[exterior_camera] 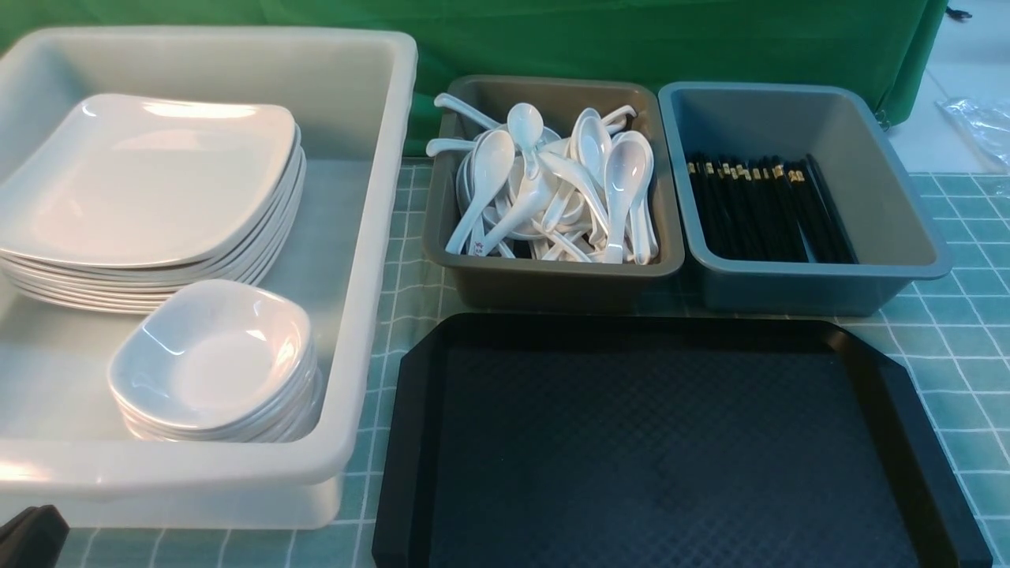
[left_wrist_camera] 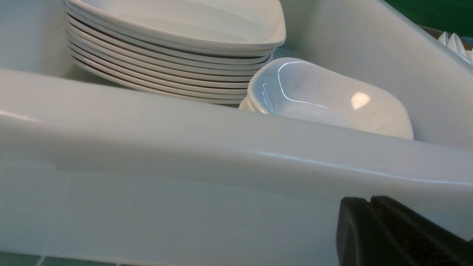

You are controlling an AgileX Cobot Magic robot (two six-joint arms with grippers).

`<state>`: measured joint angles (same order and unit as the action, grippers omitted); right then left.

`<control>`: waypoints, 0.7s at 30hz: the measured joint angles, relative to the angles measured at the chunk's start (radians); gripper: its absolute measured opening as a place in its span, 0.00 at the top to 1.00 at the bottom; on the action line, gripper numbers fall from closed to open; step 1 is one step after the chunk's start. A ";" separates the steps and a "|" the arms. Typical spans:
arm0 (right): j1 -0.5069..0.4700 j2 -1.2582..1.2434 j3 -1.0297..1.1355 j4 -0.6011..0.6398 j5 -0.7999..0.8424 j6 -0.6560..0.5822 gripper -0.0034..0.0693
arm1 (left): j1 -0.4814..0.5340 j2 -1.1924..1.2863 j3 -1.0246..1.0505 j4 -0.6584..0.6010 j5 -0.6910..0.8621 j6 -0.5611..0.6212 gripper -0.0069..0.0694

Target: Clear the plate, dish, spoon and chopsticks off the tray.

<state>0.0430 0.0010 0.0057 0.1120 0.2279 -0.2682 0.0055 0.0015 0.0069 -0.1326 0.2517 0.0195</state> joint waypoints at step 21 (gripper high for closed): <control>0.000 0.000 0.000 0.000 0.000 0.000 0.63 | 0.000 0.000 0.000 0.000 0.000 -0.001 0.89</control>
